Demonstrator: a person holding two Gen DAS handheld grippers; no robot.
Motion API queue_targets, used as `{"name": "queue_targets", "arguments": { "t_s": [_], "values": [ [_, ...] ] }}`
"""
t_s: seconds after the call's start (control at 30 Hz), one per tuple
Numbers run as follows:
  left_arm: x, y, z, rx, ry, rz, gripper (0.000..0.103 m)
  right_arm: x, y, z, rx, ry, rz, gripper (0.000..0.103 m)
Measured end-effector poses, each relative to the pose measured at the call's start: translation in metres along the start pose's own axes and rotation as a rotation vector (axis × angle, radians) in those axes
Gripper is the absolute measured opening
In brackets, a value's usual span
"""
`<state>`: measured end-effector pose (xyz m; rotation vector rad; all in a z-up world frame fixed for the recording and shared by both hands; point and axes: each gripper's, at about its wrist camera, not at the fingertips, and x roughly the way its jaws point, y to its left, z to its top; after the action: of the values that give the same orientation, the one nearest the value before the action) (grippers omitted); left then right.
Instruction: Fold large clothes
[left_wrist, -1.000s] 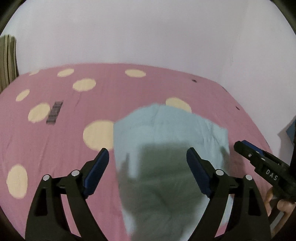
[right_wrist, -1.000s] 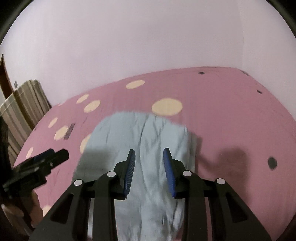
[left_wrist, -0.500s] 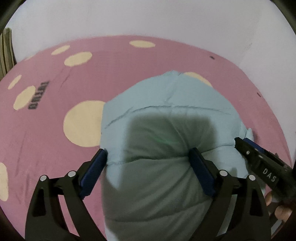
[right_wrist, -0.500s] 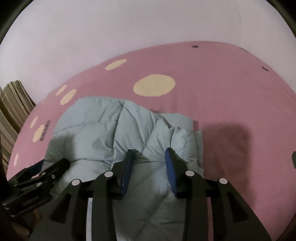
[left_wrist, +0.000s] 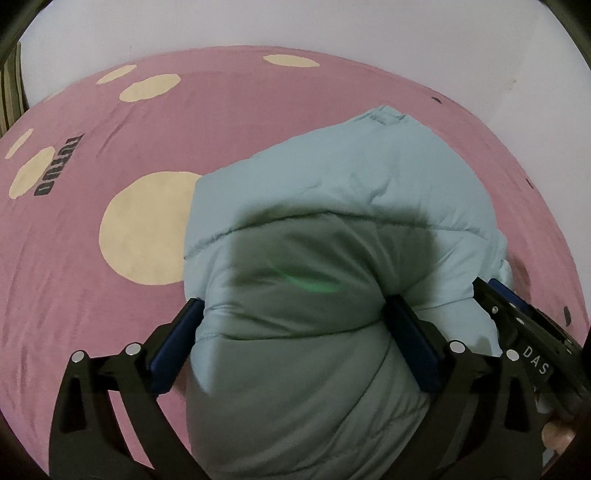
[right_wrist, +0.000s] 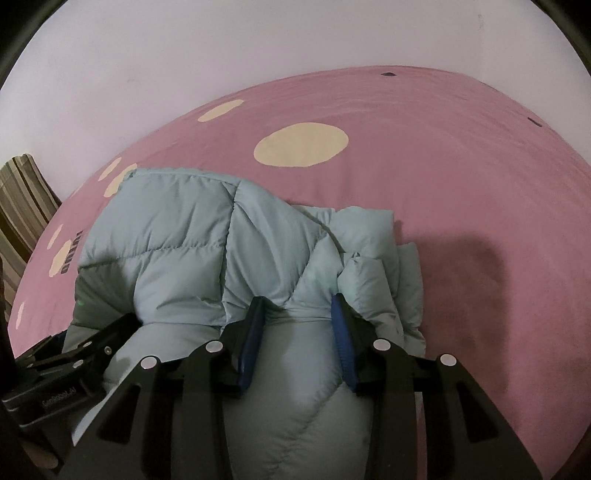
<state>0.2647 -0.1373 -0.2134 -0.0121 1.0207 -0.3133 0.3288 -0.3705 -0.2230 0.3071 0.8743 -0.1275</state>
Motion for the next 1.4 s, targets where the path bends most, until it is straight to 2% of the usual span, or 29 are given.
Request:
{"name": "queue_targets", "arguments": {
  "t_s": [0.53,0.83,1.1,1.17,1.4],
  "values": [
    [0.01,0.002,0.003,-0.012,0.009,-0.002,0.101,0.006,-0.003,0.002,0.008,-0.009,0.005,0.038],
    [0.006,0.006,0.005,-0.04,0.019,-0.035,0.101,-0.004,0.0,-0.001,0.004,-0.026,0.001,0.039],
    [-0.009,0.014,0.007,-0.088,0.039,-0.076,0.101,-0.025,-0.001,-0.002,0.005,-0.034,0.028,0.051],
    [-0.014,0.019,0.006,-0.114,0.033,-0.086,0.101,-0.033,-0.003,-0.002,0.019,-0.039,0.046,0.06],
    [-0.042,0.047,0.004,-0.206,-0.012,-0.119,0.101,-0.062,-0.017,0.0,0.071,-0.077,0.05,0.066]
  ]
}}
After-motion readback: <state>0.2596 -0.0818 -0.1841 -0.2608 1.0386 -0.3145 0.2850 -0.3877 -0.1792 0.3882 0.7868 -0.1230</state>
